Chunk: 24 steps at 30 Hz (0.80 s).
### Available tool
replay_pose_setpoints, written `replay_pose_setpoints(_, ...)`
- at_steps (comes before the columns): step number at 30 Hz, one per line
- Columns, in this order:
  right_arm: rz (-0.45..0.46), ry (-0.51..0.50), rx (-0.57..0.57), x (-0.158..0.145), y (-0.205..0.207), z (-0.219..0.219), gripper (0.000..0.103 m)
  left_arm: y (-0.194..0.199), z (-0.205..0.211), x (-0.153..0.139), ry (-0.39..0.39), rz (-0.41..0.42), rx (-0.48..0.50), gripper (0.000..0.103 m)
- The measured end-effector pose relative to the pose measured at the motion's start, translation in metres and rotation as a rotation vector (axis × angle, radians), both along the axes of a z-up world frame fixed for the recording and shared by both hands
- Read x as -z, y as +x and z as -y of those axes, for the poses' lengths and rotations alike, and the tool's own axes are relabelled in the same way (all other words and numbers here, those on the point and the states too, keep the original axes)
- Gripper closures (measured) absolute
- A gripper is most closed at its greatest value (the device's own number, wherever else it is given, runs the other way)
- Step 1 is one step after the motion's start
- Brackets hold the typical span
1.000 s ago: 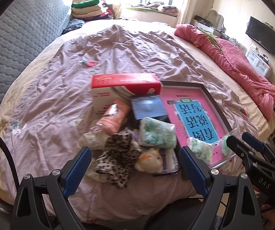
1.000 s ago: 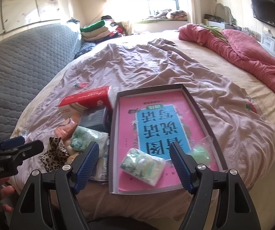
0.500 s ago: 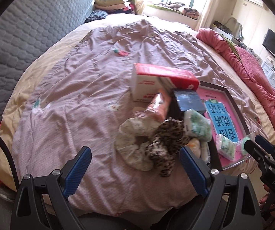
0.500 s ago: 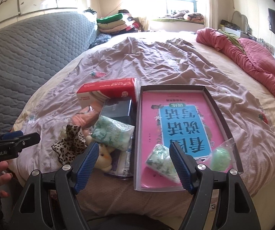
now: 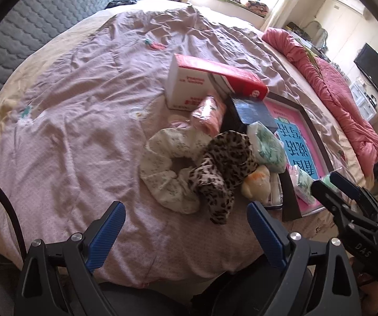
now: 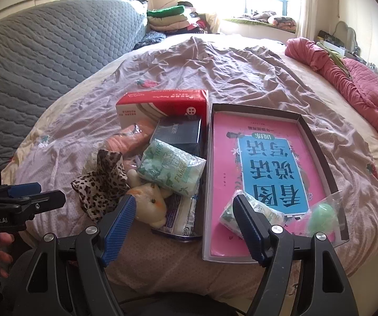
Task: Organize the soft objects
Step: 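Move both tools back to the pile and grasp the leopard-print scrunchie with the left tool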
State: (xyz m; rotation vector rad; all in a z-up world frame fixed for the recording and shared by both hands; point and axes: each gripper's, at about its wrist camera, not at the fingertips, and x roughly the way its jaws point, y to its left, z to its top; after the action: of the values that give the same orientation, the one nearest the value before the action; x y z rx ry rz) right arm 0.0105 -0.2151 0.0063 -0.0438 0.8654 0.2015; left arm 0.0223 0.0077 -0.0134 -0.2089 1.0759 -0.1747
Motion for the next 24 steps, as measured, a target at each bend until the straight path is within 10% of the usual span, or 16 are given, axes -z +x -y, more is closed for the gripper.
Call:
replay_pose_setpoints(9,-0.034,-0.007,0.004,0.019,0.017,0.001,0.026,0.021,0.009,0.012,-0.068,-0.022,0.022,0.018)
replay_pose_setpoints(24,-0.046,-0.001,-0.05,0.035,0.056,-0.012,0.026,0.044,0.015,0.031,-0.121,-0.061,0.068,0.083)
